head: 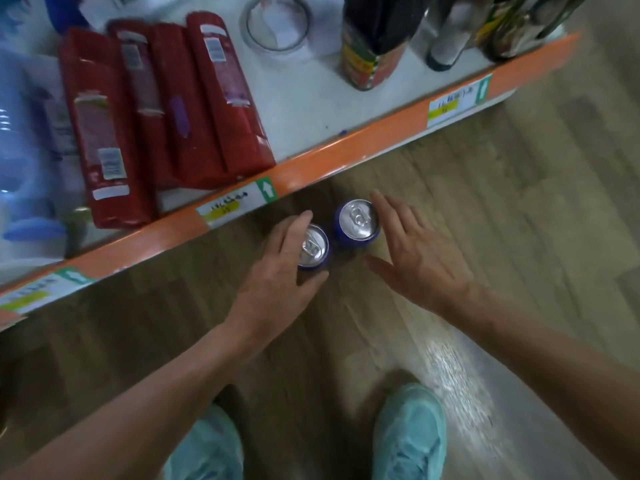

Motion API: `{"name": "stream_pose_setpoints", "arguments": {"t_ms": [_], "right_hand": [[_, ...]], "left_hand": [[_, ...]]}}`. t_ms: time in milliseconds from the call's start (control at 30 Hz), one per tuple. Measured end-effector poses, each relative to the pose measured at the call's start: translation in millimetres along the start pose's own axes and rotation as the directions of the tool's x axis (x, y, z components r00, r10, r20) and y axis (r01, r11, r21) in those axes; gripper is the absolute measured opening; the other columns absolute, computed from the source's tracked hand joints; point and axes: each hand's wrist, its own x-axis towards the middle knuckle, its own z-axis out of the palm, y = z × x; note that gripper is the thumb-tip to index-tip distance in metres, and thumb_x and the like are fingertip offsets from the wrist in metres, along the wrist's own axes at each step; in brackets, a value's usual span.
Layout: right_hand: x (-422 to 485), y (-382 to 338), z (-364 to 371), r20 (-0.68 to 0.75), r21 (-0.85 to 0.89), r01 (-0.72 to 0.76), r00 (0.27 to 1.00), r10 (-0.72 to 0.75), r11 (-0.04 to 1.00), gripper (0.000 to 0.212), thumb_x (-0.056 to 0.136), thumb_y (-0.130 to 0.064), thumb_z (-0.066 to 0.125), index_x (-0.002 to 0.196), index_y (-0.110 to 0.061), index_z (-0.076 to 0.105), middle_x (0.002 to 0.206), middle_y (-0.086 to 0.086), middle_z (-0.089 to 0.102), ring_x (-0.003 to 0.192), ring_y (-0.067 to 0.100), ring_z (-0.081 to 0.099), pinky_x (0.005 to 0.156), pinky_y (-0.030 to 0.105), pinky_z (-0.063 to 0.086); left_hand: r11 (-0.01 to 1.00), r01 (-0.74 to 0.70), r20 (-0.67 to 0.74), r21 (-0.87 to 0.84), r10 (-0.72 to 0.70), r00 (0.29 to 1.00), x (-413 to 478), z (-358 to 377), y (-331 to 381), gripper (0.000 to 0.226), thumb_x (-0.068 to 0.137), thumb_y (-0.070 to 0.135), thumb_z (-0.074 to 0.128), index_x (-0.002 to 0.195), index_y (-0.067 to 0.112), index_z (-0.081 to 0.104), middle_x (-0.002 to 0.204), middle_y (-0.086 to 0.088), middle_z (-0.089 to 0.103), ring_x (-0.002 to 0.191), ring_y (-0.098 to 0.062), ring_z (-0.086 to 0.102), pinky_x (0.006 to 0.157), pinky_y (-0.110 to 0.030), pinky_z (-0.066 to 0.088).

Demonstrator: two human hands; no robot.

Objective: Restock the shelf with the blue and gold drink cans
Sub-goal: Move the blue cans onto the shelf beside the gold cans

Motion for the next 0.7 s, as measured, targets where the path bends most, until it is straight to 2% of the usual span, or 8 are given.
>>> {"name": "stream_pose_setpoints", "arguments": {"t_ms": [100,167,300,367,500,600,700], "right_hand": [[12.1,1.5,10.3,-0.054,0.057,0.005,0.999,-0.002,0.998,0.095,0.086,-0.055,0.064,0.156,-0.008,0.022,0.152,0.015,0.042,0.133,0.032,0.048,0.103,0.040,0.047],[15.1,1.1,16.3,-0.093,0.108,0.005,0.996,0.005,0.994,0.091,0.084,-0.056,0.069,0.153,-0.011,0.028,0.145,0.012,0.049,0.127,0.029,0.053,0.096,0.037,0.049],[16.4,0.3,29.7,-0.104,0.388,0.008,0.994,0.035,0.922,0.078,0.082,-0.043,0.079,0.143,-0.020,0.036,0.127,-0.001,0.057,0.114,0.019,0.057,0.093,0.039,0.051],[16.5,1.3,33.6,-0.114,0.435,0.006,0.992,0.048,0.901,0.077,0.079,-0.037,0.083,0.141,-0.018,0.040,0.124,-0.004,0.058,0.111,0.015,0.056,0.092,0.037,0.050],[16.4,-3.3,35.4,-0.124,0.557,-0.012,0.988,0.097,0.831,0.074,0.079,-0.038,0.084,0.137,-0.019,0.042,0.115,-0.018,0.054,0.103,-0.001,0.054,0.088,0.016,0.043],[16.7,-6.9,40.7,-0.109,0.690,-0.046,0.980,0.167,0.723,0.073,0.075,-0.042,0.083,0.134,-0.028,0.042,0.117,-0.028,0.056,0.111,0.004,0.059,0.093,0.027,0.048],[14.3,-7.8,42.6,-0.080,0.746,-0.064,0.979,0.186,0.662,0.073,0.075,-0.034,0.088,0.134,-0.028,0.044,0.118,-0.026,0.059,0.114,0.006,0.060,0.097,0.033,0.050]], "left_hand": [[0.996,-0.027,-0.066,-0.086,0.021,0.998,6.3,8.9,-8.6,0.082,0.079,0.023,0.084,0.148,0.021,0.040,0.142,0.004,0.045,0.129,-0.008,0.048,0.108,-0.023,0.042],[0.990,-0.030,-0.082,-0.136,0.019,0.996,6.2,12.2,-12.3,0.079,0.077,0.022,0.085,0.144,0.023,0.043,0.140,0.008,0.047,0.127,-0.004,0.049,0.105,-0.017,0.042],[0.978,-0.027,-0.066,-0.207,0.013,0.998,3.7,10.0,-16.4,0.079,0.076,0.024,0.087,0.142,0.029,0.044,0.136,0.020,0.046,0.125,0.005,0.046,0.103,-0.015,0.043],[0.975,-0.010,-0.048,-0.221,0.000,0.999,3.2,7.5,-15.7,0.079,0.075,0.026,0.087,0.142,0.030,0.045,0.136,0.021,0.046,0.126,0.005,0.047,0.103,-0.016,0.043],[0.948,0.038,-0.048,-0.317,-0.056,0.997,3.1,6.9,-12.0,0.078,0.073,0.022,0.089,0.138,0.028,0.048,0.133,0.017,0.054,0.124,0.005,0.050,0.103,-0.015,0.041],[0.919,0.096,-0.029,-0.384,-0.116,0.993,2.1,7.8,-11.2,0.077,0.071,0.021,0.090,0.135,0.032,0.048,0.126,0.023,0.055,0.118,0.012,0.050,0.096,-0.008,0.041],[0.898,0.102,-0.010,-0.429,-0.118,0.993,-0.4,5.5,-13.7,0.077,0.072,0.020,0.089,0.134,0.034,0.047,0.126,0.025,0.055,0.118,0.009,0.052,0.098,-0.014,0.045]]}}
